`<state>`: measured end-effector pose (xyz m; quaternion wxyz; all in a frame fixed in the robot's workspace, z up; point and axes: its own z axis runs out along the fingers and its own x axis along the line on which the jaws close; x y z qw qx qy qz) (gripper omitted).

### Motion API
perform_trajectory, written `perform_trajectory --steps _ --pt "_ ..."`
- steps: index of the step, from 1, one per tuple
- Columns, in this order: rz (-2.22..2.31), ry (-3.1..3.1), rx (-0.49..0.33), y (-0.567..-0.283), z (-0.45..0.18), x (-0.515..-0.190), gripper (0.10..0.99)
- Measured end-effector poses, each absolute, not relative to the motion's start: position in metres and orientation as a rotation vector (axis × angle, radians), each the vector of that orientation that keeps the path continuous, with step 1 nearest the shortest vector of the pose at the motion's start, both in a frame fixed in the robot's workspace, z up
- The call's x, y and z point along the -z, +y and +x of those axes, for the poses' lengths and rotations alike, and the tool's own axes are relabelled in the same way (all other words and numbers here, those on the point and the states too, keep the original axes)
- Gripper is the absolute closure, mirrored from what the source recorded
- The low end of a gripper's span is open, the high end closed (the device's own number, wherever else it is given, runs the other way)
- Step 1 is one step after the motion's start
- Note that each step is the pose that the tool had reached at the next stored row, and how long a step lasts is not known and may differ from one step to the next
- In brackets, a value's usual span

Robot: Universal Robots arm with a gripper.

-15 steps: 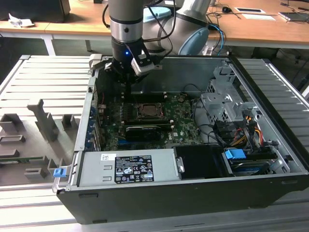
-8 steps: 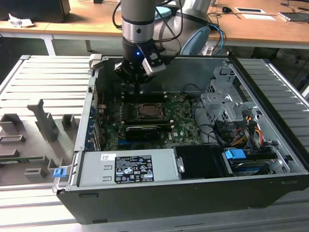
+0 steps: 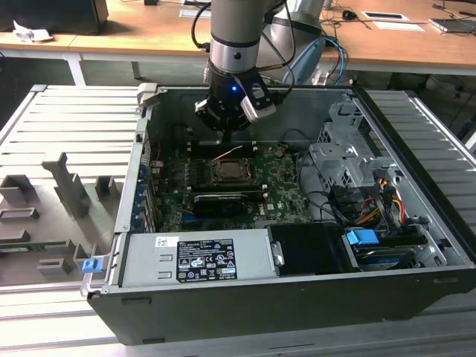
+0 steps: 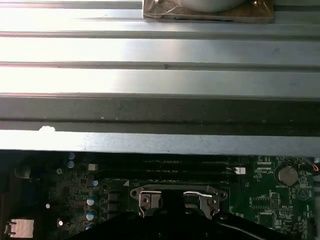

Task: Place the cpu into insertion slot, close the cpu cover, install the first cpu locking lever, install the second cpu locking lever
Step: 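Install the first cpu locking lever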

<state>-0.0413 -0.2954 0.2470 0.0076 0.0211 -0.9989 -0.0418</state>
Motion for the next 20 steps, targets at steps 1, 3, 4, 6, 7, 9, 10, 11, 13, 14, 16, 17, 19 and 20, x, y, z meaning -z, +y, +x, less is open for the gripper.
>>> perform_trajectory --steps 1,3,4,6,7,9,10,11,13,14,16,17,19,20 --pt "0.086 -3.122 0.130 -0.295 -0.041 -0.245 0.980" --pt "0.087 -3.122 0.130 -0.295 -0.041 -0.240 0.980" --pt "0.087 -3.122 0.131 -0.294 -0.041 -0.238 0.980" --pt "0.087 -3.122 0.132 -0.294 -0.041 -0.236 0.980" --pt "0.087 -3.124 0.133 -0.294 -0.041 -0.235 0.980" --pt "0.090 -3.156 0.133 -0.294 -0.041 -0.235 0.980" --pt "0.091 -3.167 0.134 -0.294 -0.041 -0.235 0.980" --pt "0.092 -3.175 0.134 -0.294 -0.041 -0.235 0.980" --pt "0.093 -3.181 0.134 -0.294 -0.041 -0.233 0.980" --pt "0.093 -3.181 0.134 -0.294 -0.041 -0.232 0.980" --pt "0.093 -3.181 0.135 -0.293 -0.041 -0.231 0.980" --pt "0.092 -3.181 0.136 -0.292 -0.041 -0.231 0.980" --pt "0.092 -3.181 0.140 -0.291 -0.041 -0.230 0.980" --pt "0.093 -3.180 0.142 -0.291 -0.041 -0.229 0.980"
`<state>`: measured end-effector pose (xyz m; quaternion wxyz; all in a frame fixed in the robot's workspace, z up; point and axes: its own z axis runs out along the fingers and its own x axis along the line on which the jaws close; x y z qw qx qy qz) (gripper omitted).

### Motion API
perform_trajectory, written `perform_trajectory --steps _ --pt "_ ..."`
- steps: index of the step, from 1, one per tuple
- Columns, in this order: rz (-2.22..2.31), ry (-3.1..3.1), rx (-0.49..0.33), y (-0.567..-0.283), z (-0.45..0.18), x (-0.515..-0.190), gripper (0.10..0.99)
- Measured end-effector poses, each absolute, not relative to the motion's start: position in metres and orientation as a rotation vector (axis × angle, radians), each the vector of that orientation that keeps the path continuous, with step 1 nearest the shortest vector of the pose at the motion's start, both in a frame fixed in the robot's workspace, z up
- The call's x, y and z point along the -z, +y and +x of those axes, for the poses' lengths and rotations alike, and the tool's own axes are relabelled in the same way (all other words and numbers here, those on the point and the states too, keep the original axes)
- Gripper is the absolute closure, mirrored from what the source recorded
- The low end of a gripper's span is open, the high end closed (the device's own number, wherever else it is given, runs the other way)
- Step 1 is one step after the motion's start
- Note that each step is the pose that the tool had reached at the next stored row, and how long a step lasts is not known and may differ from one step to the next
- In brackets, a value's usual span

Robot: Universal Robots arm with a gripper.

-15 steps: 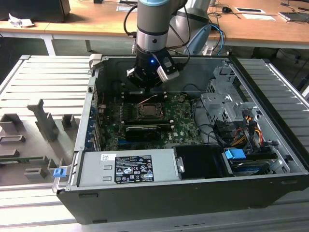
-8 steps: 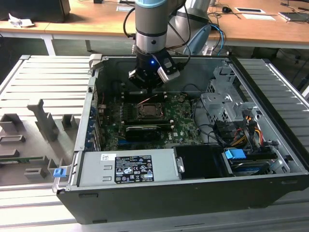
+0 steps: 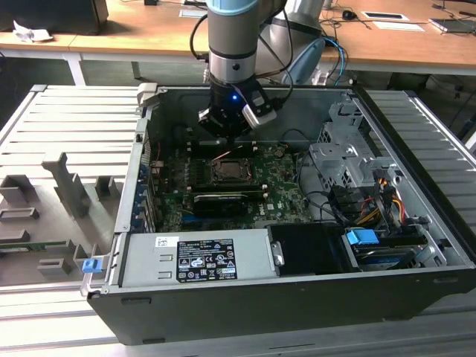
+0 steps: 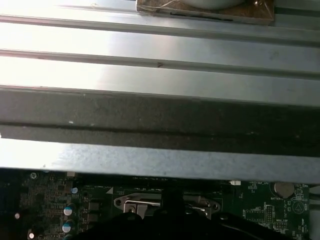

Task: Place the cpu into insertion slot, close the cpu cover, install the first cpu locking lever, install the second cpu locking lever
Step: 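Install the first cpu locking lever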

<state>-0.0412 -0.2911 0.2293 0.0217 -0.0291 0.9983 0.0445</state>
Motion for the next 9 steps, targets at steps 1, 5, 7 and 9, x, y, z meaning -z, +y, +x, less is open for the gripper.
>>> perform_trajectory --steps 1,5,7,9 --pt "-0.090 3.096 -0.140 -0.2907 -0.0412 -0.2290 0.980" --pt "-0.089 3.103 -0.150 -0.2899 -0.0398 -0.2269 0.980" --pt "-0.089 3.103 -0.150 -0.2896 -0.0369 -0.2257 0.980" --pt "-0.089 3.103 -0.150 -0.2886 -0.0339 -0.2227 0.980"
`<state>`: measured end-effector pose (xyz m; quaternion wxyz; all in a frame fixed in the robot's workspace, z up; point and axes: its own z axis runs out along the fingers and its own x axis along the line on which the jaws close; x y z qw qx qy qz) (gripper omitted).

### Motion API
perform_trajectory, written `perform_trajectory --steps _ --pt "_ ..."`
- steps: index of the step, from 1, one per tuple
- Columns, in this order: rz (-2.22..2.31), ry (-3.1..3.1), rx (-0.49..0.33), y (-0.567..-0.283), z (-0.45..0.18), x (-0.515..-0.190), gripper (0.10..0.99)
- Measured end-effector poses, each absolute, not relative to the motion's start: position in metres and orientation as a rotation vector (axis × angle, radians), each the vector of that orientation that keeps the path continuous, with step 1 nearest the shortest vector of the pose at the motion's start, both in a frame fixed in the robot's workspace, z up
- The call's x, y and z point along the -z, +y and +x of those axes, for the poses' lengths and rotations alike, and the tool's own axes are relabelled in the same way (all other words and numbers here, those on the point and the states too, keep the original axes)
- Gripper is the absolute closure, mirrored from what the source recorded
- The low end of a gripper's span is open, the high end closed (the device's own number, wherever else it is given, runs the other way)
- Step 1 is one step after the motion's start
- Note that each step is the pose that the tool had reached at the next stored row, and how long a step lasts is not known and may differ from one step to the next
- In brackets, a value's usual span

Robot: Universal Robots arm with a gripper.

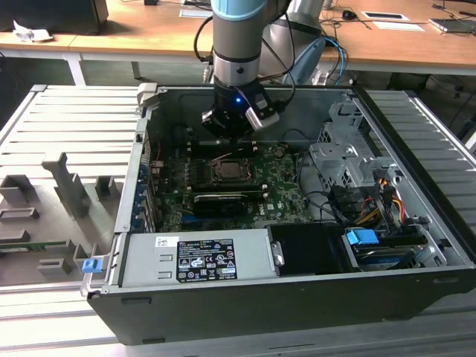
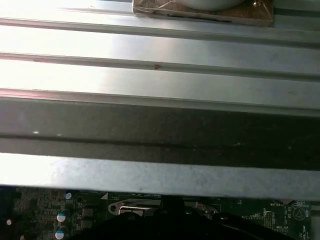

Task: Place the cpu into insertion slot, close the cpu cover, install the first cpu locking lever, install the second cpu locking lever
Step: 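Install the first cpu locking lever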

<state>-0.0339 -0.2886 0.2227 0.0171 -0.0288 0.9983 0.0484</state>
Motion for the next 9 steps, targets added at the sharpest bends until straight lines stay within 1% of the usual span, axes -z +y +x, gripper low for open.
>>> perform_trajectory --steps 2,9 --pt "-0.089 3.103 -0.150 -0.2866 -0.0303 -0.2155 0.980" --pt "-0.089 3.105 -0.150 -0.2866 -0.0268 -0.2079 0.980"
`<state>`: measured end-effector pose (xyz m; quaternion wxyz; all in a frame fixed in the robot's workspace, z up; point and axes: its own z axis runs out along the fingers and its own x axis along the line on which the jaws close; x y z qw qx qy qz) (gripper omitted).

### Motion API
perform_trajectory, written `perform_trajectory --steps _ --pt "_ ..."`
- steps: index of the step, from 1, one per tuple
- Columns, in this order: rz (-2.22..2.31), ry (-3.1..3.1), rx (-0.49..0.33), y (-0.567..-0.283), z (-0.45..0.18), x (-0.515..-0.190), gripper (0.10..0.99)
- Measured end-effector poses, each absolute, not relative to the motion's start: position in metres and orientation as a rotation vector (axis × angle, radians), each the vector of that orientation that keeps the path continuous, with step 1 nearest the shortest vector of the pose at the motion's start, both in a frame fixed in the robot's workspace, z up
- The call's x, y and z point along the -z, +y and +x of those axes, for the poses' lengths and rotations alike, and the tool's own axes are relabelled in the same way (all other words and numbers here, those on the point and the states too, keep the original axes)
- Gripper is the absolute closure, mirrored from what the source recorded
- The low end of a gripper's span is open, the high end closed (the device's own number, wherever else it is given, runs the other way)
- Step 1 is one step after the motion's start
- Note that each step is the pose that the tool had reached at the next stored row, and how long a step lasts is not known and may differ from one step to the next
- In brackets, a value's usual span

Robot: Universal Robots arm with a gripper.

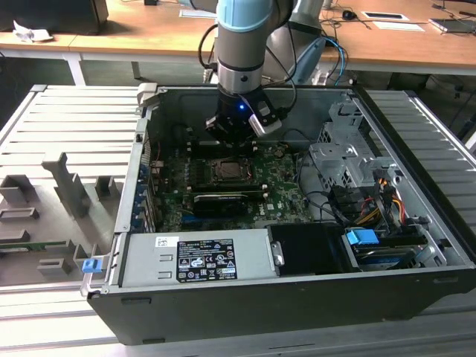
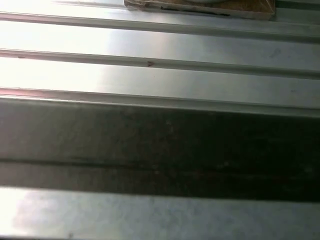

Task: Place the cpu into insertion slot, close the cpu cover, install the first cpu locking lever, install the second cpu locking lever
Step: 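Install the first cpu locking lever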

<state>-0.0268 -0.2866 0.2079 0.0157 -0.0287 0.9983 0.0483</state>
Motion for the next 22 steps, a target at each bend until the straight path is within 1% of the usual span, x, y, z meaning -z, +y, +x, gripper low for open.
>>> perform_trajectory --steps 10,15,19,22 --pt "-0.089 3.107 -0.126 -0.287 -0.026 -0.201 0.980" --pt "-0.089 3.107 -0.136 -0.287 -0.025 -0.201 0.980" --pt "-0.089 3.107 -0.137 -0.287 -0.025 -0.207 0.980" --pt "-0.089 3.107 -0.136 -0.287 -0.025 -0.219 0.980"
